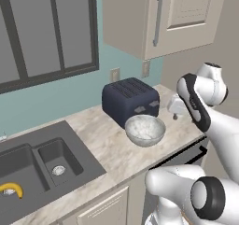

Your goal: Clear the mugs and bowl far away from the sink.

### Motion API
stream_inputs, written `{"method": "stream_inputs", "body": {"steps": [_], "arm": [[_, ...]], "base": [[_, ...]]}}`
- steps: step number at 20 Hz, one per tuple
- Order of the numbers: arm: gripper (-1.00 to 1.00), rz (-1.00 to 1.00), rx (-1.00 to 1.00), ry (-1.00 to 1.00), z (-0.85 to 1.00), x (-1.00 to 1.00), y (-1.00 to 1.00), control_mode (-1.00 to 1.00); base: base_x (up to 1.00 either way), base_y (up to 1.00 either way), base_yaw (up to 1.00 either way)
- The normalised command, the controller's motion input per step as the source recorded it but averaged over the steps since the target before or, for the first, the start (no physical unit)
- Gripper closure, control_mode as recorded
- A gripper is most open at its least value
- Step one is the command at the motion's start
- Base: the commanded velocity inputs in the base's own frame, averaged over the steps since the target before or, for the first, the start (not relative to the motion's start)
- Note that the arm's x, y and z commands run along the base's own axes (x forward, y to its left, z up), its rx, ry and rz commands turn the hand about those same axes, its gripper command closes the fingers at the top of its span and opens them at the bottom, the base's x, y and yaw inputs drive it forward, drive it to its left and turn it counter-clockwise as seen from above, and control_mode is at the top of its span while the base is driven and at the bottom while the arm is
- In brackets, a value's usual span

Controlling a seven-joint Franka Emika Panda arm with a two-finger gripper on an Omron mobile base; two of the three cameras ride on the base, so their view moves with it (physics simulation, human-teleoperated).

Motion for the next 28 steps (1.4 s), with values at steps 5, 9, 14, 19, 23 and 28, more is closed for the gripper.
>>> {"method": "stream_inputs", "body": {"steps": [5,9,14,19,23,28], "arm": [[-1.00,0.00,0.00,0.02,-0.26,0.30,0.00,-1.00],[-1.00,0.00,0.00,0.00,-0.16,0.25,0.00,-1.00],[-1.00,0.00,0.01,0.00,-0.22,0.23,0.00,-1.00],[-1.00,0.00,0.00,0.00,-0.27,0.24,0.00,-1.00],[-1.00,0.00,0.01,0.01,-0.30,0.26,0.00,-1.00],[-1.00,0.00,0.00,0.00,-0.25,0.21,0.02,-1.00]], "base": [[0.00,0.00,0.00],[0.00,0.00,0.00],[0.00,0.00,0.00],[0.00,0.00,0.00],[0.00,0.00,0.00],[0.00,0.00,0.00]]}}
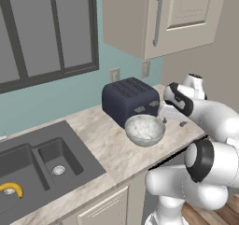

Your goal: Clear the mugs and bowl far away from the sink.

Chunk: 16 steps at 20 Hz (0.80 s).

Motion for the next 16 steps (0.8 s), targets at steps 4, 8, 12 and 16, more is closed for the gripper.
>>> {"method": "stream_inputs", "body": {"steps": [4,8,12,16], "arm": [[-1.00,0.00,0.00,0.00,-0.25,0.24,0.08,-1.00],[-1.00,0.00,0.00,0.00,-0.22,0.26,0.08,-1.00],[-1.00,0.00,0.00,0.00,-0.19,0.22,0.08,-1.00],[-1.00,0.00,0.00,0.00,-0.17,0.21,0.08,-1.00]], "base": [[0.00,0.00,0.00],[0.00,0.00,0.00],[0.00,0.00,0.00],[0.00,0.00,0.00]]}}
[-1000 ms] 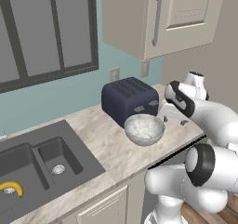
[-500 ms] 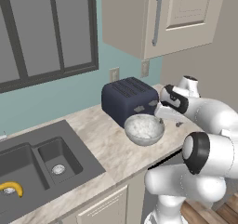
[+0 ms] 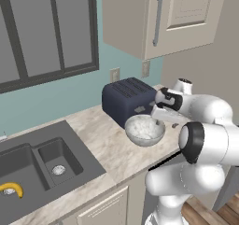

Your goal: Clear the mugs and bowl far away from the sink.

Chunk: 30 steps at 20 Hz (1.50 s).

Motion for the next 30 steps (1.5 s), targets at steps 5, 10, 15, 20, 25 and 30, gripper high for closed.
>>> {"method": "stream_inputs", "body": {"steps": [5,10,15,20,25,30], "arm": [[-1.00,0.00,0.00,0.00,-0.17,0.18,0.06,-1.00],[-1.00,0.00,0.00,0.00,-0.19,0.09,0.07,-1.00],[-1.00,0.00,0.00,0.00,-0.11,0.00,0.15,-1.00],[-1.00,0.00,0.00,0.02,-0.12,0.00,0.46,-1.00],[1.00,-0.02,0.00,0.04,-0.19,0.00,0.73,-1.00],[1.00,0.00,0.01,0.03,-0.25,0.00,0.37,-1.00]], "base": [[0.00,0.00,0.00],[0.00,0.00,0.00],[0.00,0.00,0.00],[0.00,0.00,0.00],[0.00,0.00,0.00],[0.00,0.00,0.00]]}}
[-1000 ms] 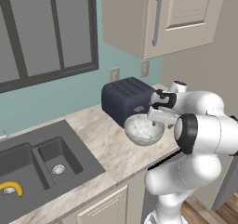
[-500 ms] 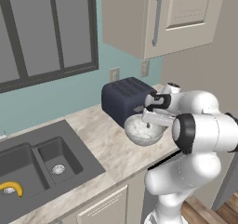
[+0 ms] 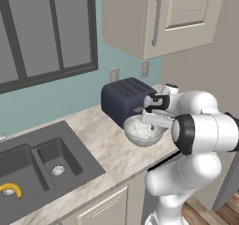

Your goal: Clear the mugs and bowl far away from the sink.

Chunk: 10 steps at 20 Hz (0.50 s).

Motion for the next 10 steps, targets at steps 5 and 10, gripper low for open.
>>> {"method": "stream_inputs", "body": {"steps": [5,10], "arm": [[1.00,0.00,0.02,0.00,-0.12,-0.03,0.07,-1.00],[1.00,-0.15,0.03,-0.02,0.03,-0.52,-0.14,-1.00]], "base": [[0.00,0.00,0.00],[0.00,0.00,0.00]]}}
